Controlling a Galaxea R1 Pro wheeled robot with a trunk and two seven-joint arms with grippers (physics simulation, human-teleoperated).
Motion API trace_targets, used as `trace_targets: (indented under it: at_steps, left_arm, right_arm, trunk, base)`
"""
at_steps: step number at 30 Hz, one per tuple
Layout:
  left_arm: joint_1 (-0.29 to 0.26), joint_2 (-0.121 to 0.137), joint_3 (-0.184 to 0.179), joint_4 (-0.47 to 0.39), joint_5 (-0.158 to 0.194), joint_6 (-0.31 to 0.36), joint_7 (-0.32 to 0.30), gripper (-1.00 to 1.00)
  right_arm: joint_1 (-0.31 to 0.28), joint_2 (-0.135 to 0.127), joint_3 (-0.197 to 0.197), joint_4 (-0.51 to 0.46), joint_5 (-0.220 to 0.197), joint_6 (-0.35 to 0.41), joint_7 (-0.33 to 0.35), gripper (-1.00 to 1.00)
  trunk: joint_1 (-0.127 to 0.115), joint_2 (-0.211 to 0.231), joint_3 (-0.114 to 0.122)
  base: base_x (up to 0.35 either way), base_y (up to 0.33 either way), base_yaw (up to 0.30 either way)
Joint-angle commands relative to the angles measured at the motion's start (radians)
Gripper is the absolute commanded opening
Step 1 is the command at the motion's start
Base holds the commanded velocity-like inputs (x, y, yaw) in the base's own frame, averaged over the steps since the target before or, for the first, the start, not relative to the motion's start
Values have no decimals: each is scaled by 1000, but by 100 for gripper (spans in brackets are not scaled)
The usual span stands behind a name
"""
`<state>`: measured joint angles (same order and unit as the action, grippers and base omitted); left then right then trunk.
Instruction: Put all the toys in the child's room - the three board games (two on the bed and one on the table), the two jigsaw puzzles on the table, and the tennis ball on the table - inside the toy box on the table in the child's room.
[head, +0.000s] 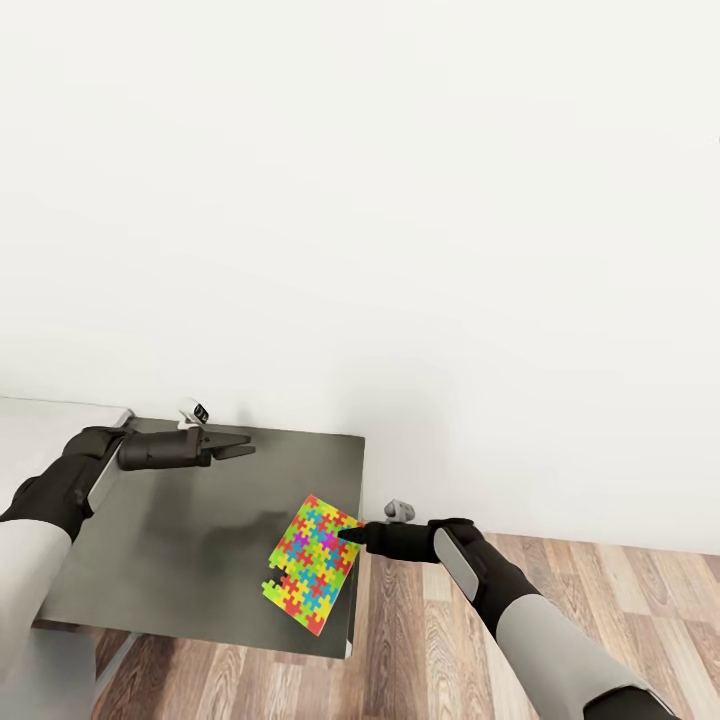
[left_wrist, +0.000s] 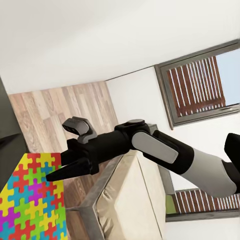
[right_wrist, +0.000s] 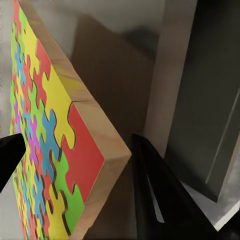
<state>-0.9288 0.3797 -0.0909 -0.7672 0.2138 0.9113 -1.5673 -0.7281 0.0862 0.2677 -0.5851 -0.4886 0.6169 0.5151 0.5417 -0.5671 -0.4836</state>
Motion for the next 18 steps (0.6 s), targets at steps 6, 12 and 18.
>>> trace_targets:
  at_steps: [6,12,18]
  left_arm:
    - [-1,1,-4,0,3,11,-3,100]
    - [-1,1,-5,0,3,11,-3,100]
    - [-1,1,-6,0,3,11,-3,100]
  right_arm:
    - [-1,0,2,-1,-5,6,-6,-100]
    - [-1,0,2,-6,-4,-1,-5,-100]
    - [-1,0,3,-11,-4,-9,38,-100]
  trunk:
    - [-23,41,18]
    - [-46,83,36]
    - [-69,125,55]
  base:
    - [0,0,0]
    - [0,0,0]
    - [0,0,0]
